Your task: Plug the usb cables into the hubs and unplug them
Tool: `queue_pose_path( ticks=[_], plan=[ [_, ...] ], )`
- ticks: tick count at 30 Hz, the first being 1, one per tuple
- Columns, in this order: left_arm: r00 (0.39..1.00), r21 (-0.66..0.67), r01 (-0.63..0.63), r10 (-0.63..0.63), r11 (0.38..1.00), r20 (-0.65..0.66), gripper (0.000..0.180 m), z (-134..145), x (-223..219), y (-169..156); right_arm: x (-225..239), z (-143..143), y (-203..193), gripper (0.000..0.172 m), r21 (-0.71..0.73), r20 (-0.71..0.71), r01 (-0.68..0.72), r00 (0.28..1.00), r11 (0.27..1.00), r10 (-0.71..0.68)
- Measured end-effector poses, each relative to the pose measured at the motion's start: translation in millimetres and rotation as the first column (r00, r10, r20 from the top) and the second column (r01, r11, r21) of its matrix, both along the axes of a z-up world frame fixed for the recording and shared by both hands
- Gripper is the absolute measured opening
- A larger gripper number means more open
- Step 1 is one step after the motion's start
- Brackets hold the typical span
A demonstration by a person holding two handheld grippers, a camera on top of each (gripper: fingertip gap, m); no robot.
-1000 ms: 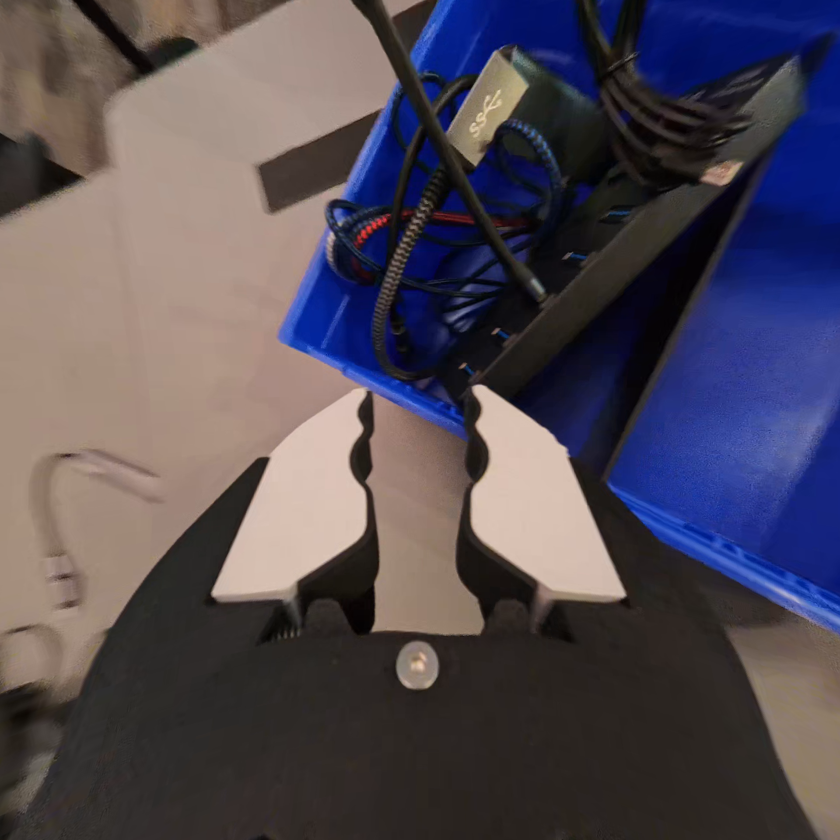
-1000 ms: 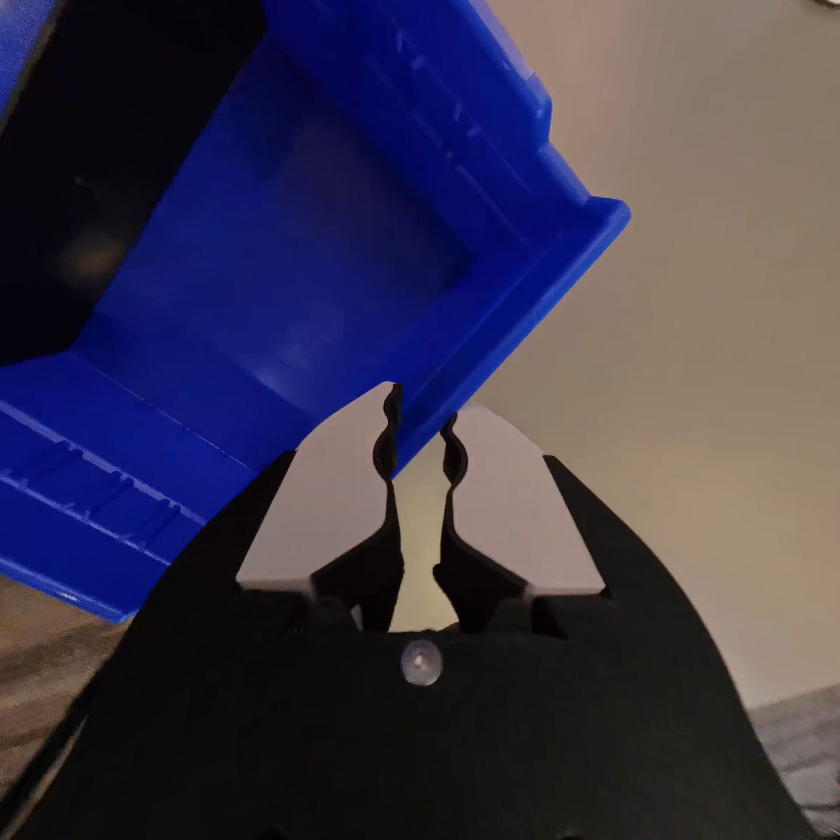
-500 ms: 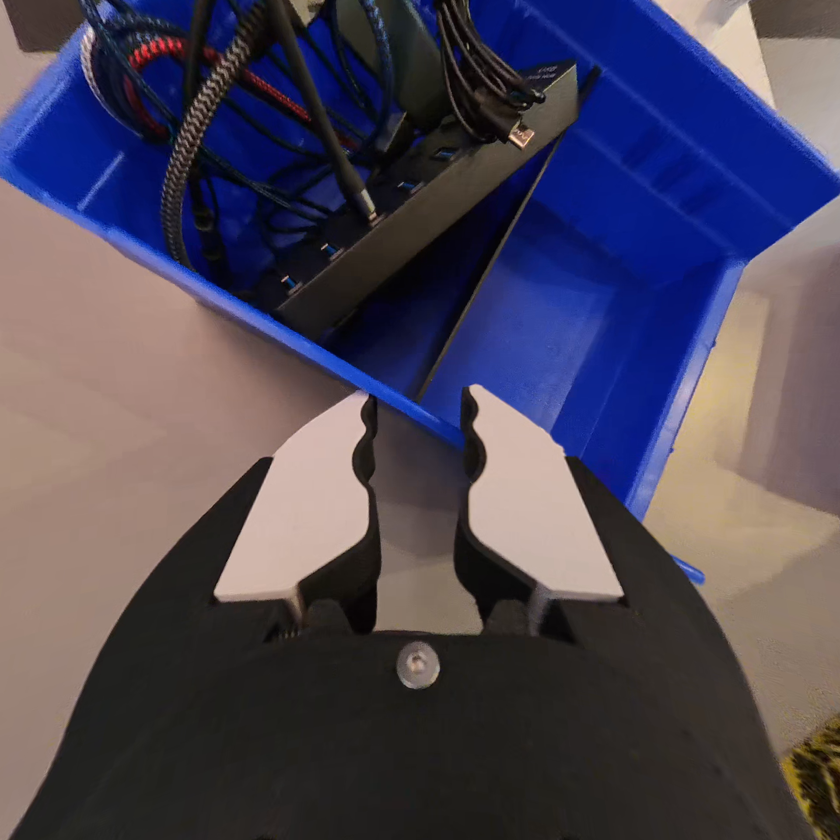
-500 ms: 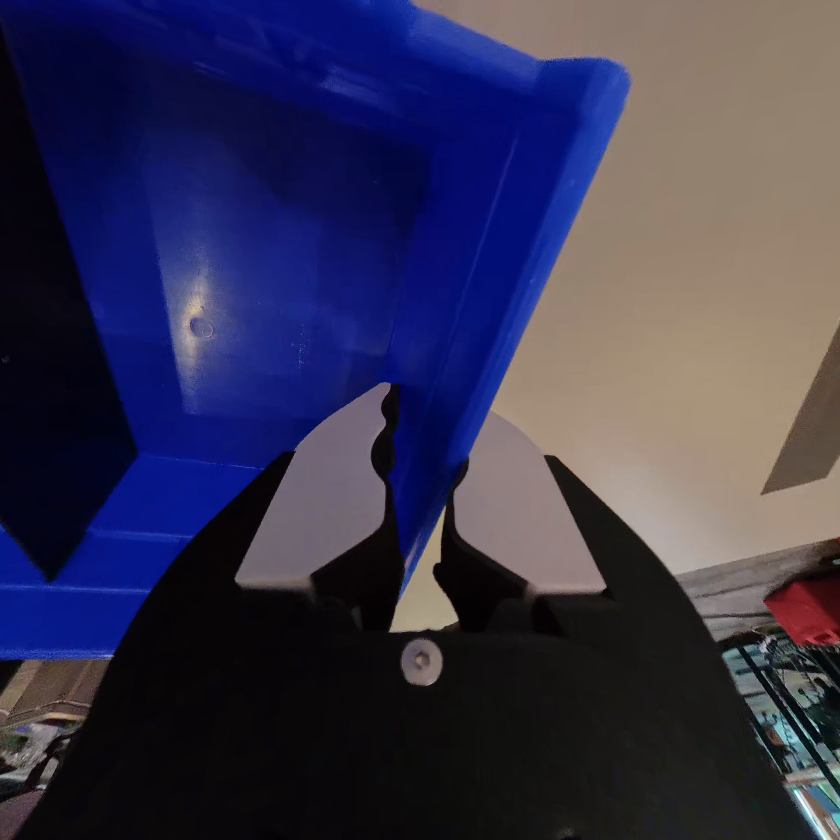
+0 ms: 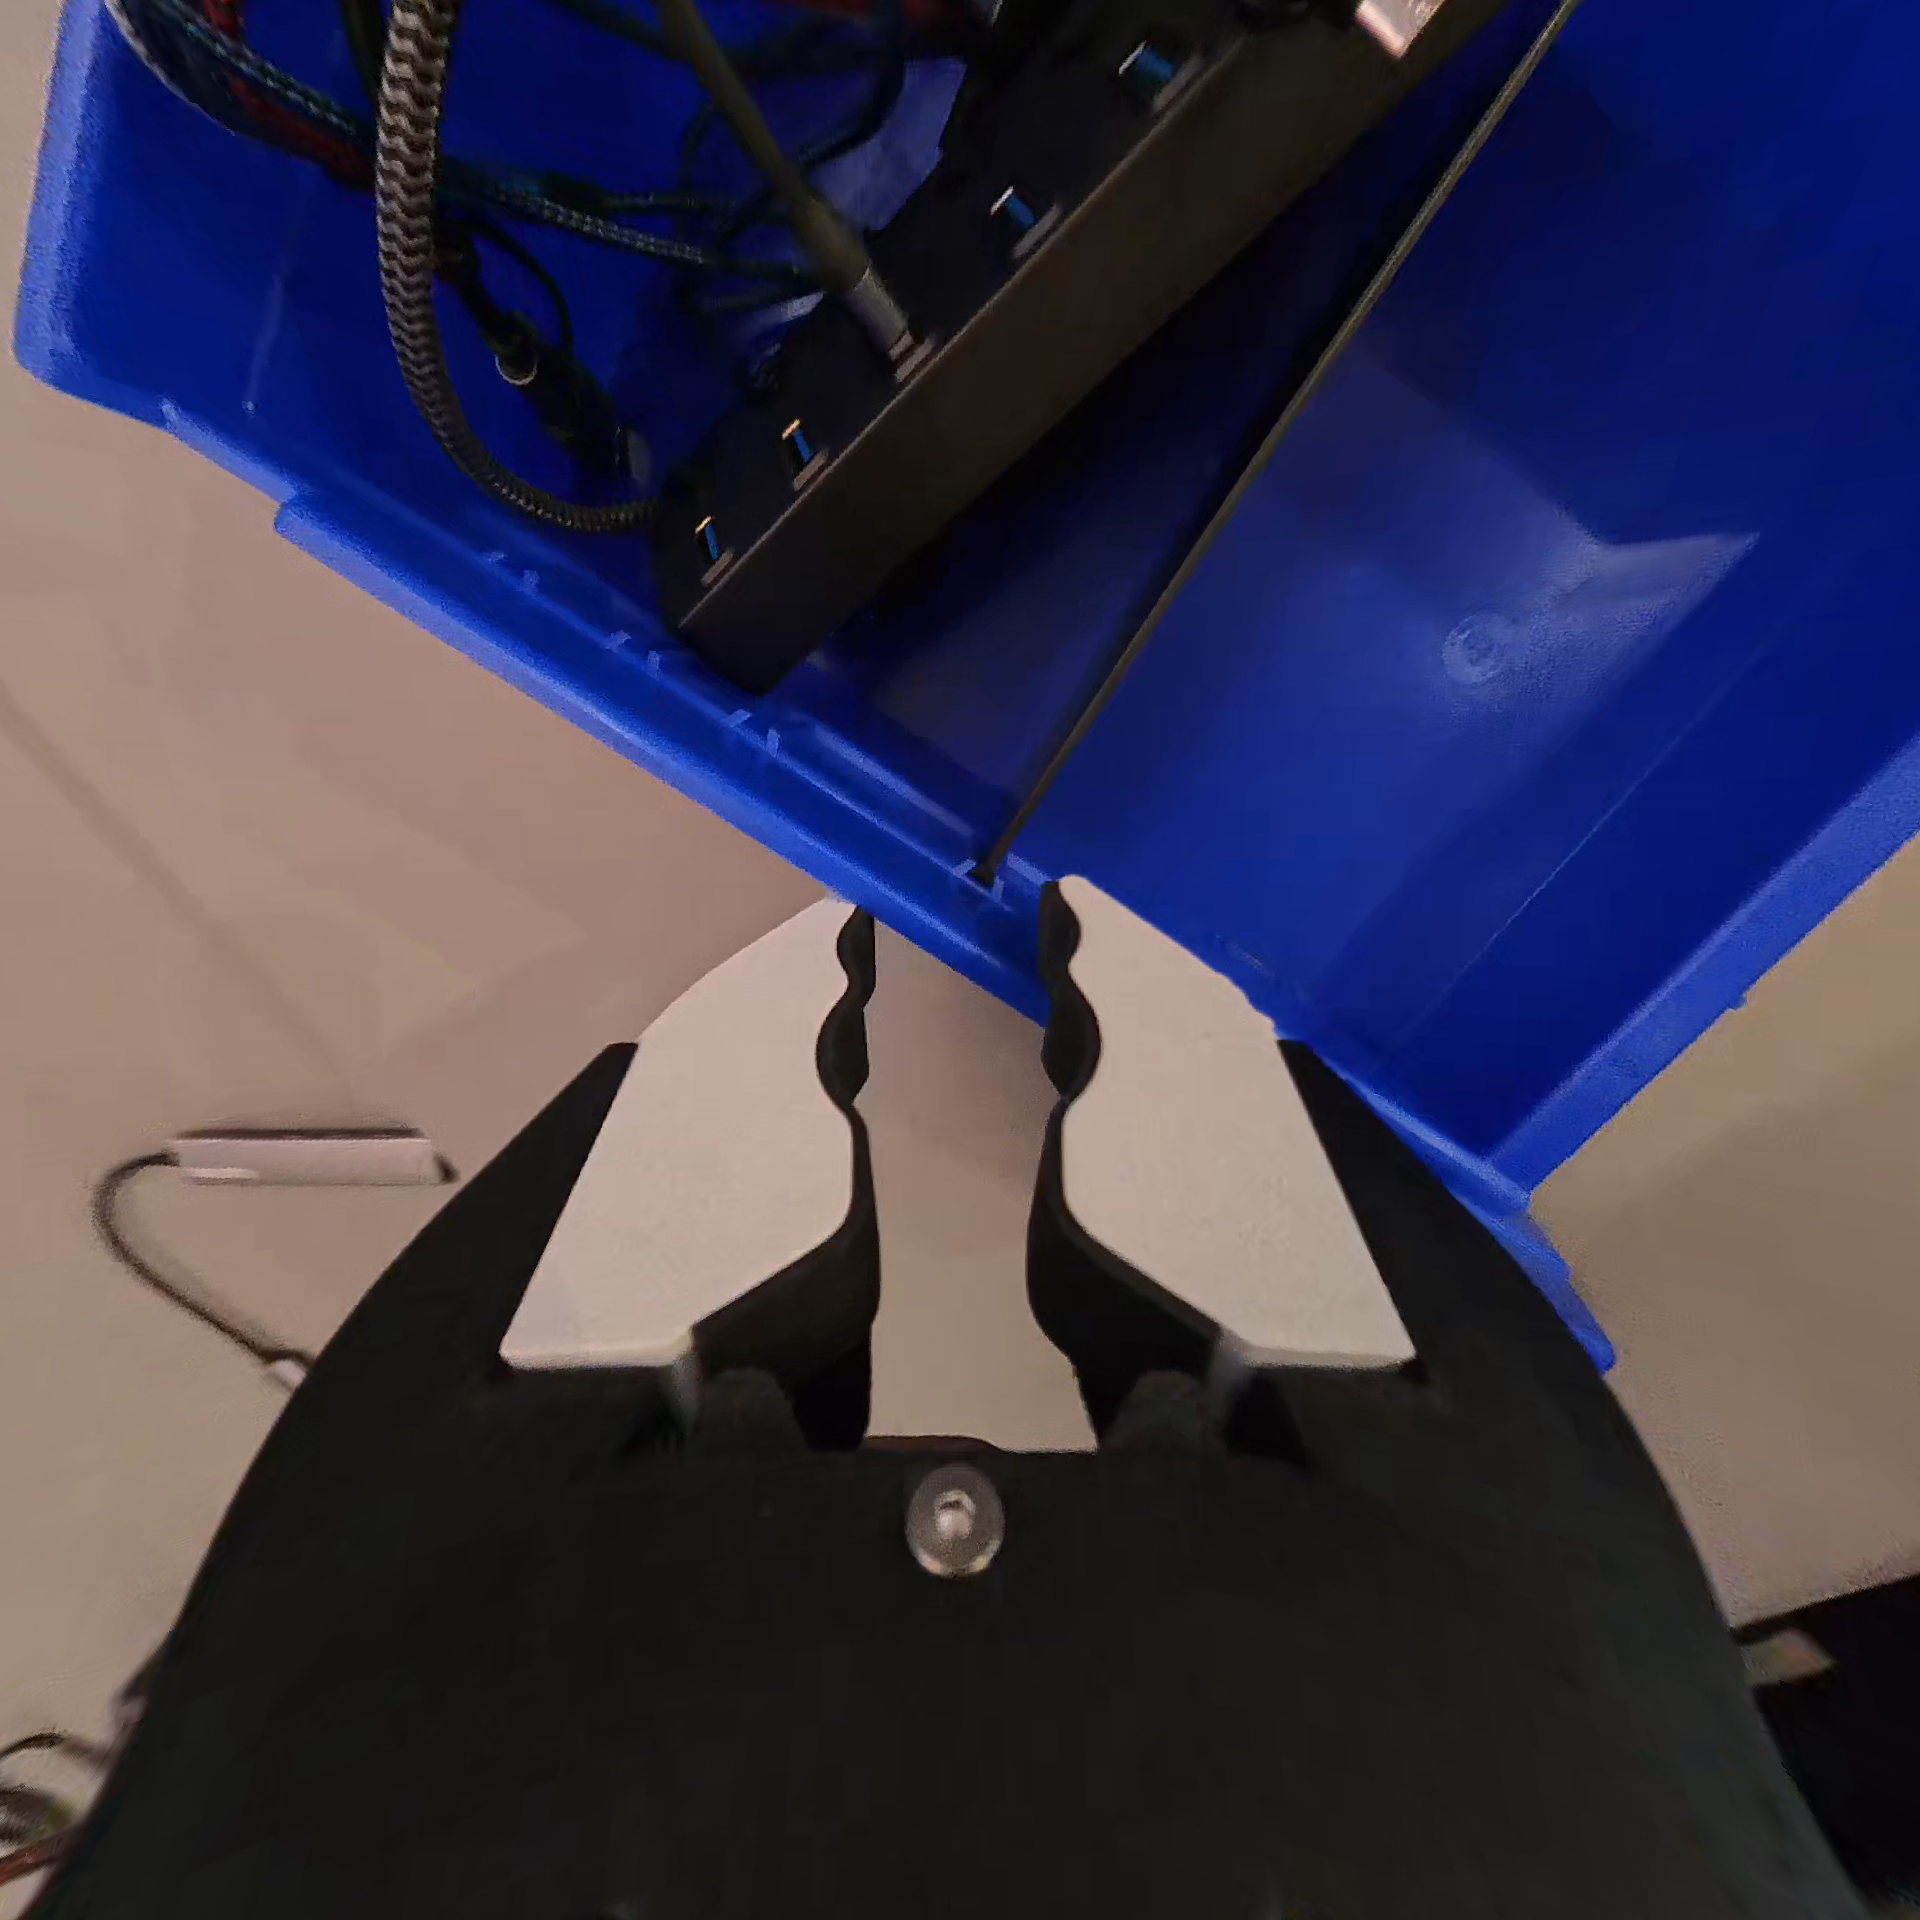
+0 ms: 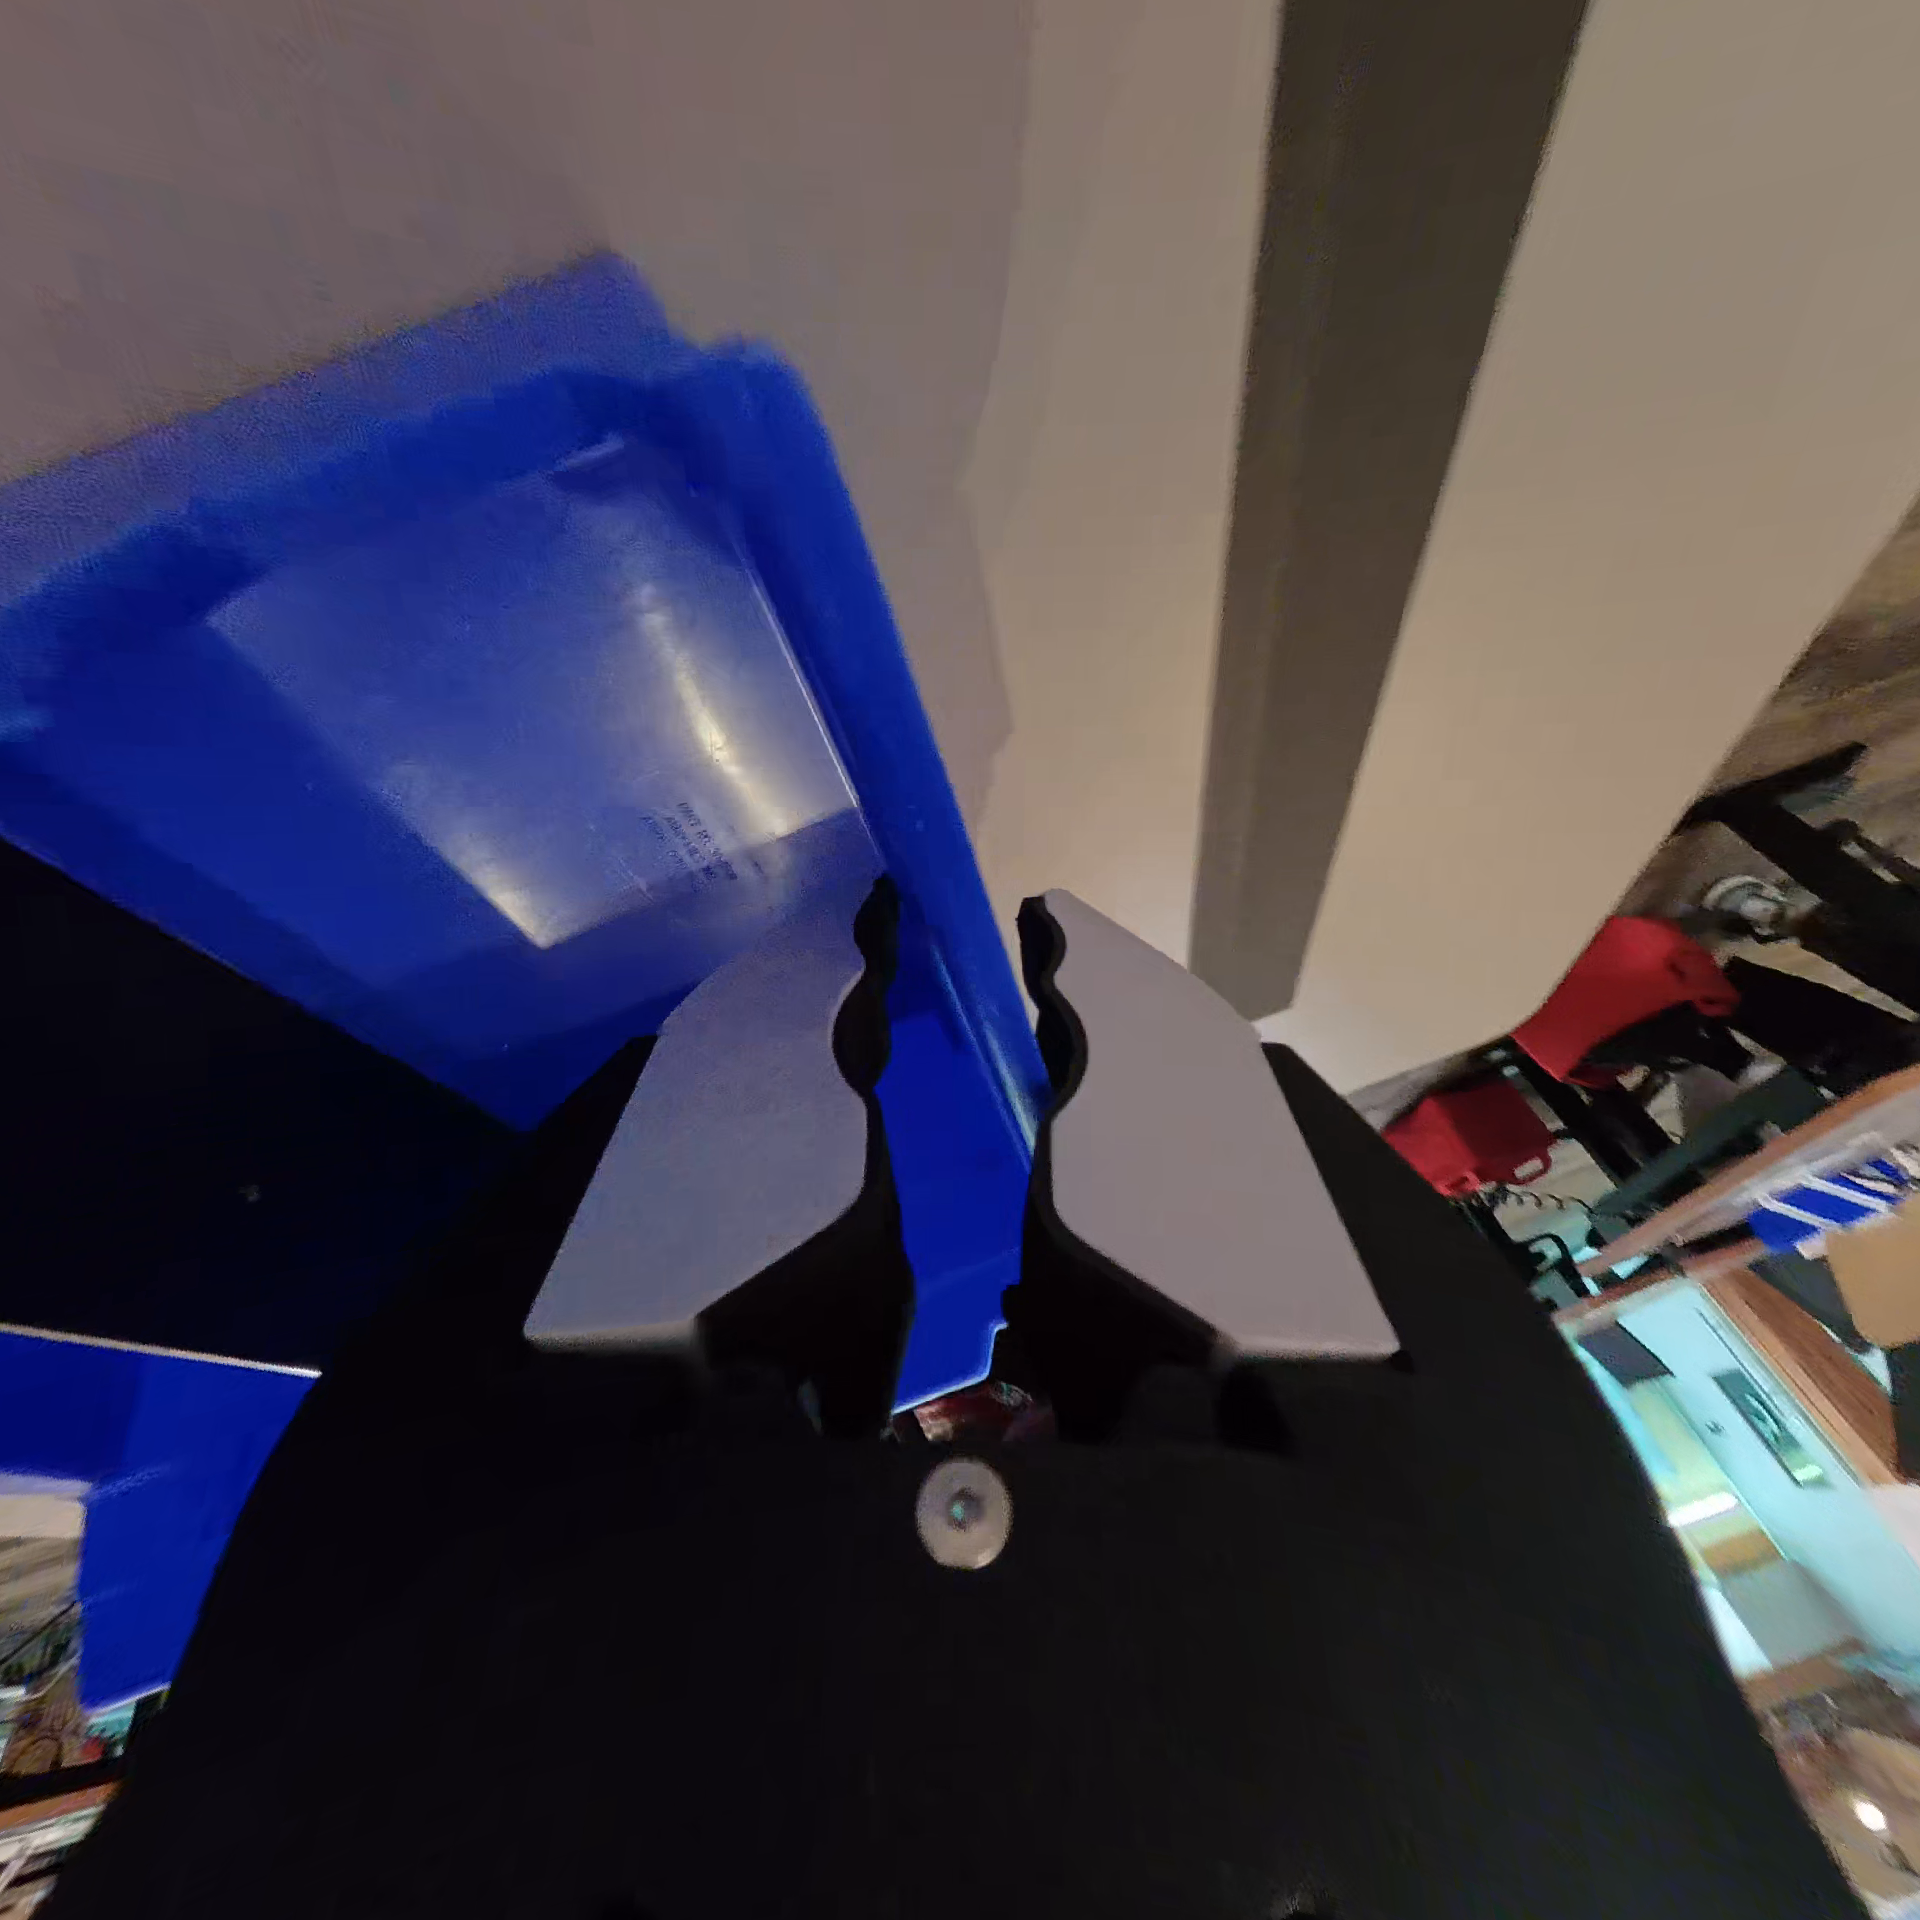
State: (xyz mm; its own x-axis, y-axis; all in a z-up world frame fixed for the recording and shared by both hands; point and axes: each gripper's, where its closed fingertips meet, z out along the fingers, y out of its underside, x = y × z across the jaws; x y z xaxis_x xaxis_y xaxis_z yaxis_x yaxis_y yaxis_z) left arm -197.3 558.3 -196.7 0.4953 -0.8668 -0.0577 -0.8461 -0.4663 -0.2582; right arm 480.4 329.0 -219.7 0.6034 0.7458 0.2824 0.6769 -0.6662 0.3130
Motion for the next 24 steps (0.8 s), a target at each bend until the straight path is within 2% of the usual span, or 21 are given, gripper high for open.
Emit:
queue_pose_path(
  ticks=[5,12,18,24],
  plan=[
    [0.986,0.036,0.036,-0.030,0.999,-0.163,0.027,0,-20,46,25,0,30,0.025,0.015,0.045,0.007,0.999,1.000,-0.008],
    [0.976,0.082,-0.003,0.020,0.997,-0.217,0.024,-2,-34,87,60,0,66,0.028,0.070,0.079,0.035,0.996,0.997,-0.041],
    [0.978,0.046,-0.195,0.198,0.980,-0.072,0.014,-10,-35,89,69,1,82,0.029,0.054,0.104,0.036,0.994,0.998,-0.042],
    [0.927,0.009,-0.368,0.366,0.930,0.088,0.008,-12,-34,91,74,1,92,0.029,0.064,0.131,0.043,0.990,0.997,-0.051]
  ],
)
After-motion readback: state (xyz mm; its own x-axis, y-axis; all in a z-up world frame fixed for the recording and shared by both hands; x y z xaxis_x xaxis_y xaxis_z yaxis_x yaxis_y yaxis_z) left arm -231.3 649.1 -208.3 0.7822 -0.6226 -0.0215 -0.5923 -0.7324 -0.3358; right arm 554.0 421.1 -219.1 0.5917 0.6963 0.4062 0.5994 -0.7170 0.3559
